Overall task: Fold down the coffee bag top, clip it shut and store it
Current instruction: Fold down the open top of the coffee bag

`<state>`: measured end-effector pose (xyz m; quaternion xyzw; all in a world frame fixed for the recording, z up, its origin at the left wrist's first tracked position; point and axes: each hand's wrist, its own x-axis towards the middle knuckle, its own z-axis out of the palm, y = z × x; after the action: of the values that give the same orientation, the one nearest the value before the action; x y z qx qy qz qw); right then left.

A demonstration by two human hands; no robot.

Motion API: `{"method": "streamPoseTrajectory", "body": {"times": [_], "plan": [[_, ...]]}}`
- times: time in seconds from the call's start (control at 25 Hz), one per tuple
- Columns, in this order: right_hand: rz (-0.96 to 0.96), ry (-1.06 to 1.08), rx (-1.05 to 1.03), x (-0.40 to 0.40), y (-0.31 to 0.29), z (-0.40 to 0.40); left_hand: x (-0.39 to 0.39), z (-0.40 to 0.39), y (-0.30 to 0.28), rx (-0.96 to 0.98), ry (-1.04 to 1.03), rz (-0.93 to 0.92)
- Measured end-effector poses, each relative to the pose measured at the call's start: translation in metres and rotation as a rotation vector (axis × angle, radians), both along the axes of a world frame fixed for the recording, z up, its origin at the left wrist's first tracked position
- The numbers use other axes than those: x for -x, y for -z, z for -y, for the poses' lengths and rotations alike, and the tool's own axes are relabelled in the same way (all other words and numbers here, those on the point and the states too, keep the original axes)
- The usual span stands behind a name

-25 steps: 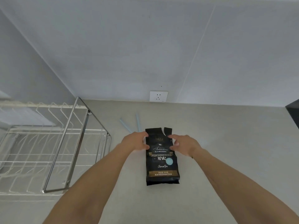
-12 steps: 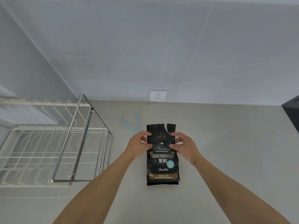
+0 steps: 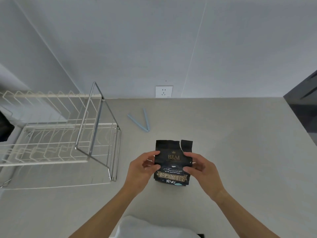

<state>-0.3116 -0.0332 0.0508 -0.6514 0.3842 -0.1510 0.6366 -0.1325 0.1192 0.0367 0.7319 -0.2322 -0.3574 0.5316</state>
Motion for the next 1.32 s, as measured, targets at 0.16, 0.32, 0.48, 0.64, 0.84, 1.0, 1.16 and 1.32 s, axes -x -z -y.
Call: {"method": "streamPoseTrajectory", "body": {"times": [0.16, 0.32, 0.48, 0.64, 0.84, 1.0, 1.16, 1.32], "plan": [[0.002, -0.012, 0.010, 0.013, 0.006, -0.020, 0.013, -0.023, 0.005, -0.006, 0.025, 0.046], [-0.001, -0.038, 0.021, 0.016, 0.009, -0.027, 0.021, -0.028, 0.005, 0.034, 0.087, 0.087], [-0.039, -0.091, 0.134, 0.011, 0.011, -0.031, 0.031, -0.016, 0.003, 0.018, 0.199, 0.158], [-0.220, -0.187, 0.528, 0.008, 0.015, -0.036, 0.043, -0.008, 0.007, -0.121, 0.184, 0.571], [-0.257, -0.145, 0.846, 0.014, 0.015, -0.038, 0.041, -0.015, 0.015, -0.086, 0.192, 0.752], [-0.256, -0.218, 0.904, 0.014, 0.011, -0.034, 0.033, -0.014, 0.012, -0.048, 0.284, 0.827], [-0.219, -0.324, 0.901, 0.011, 0.005, -0.033, 0.027, -0.012, 0.005, -0.017, 0.492, 1.105], [-0.226, -0.440, 1.023, 0.005, 0.001, -0.028, 0.022, -0.001, -0.004, 0.005, 0.700, 1.300]]}}
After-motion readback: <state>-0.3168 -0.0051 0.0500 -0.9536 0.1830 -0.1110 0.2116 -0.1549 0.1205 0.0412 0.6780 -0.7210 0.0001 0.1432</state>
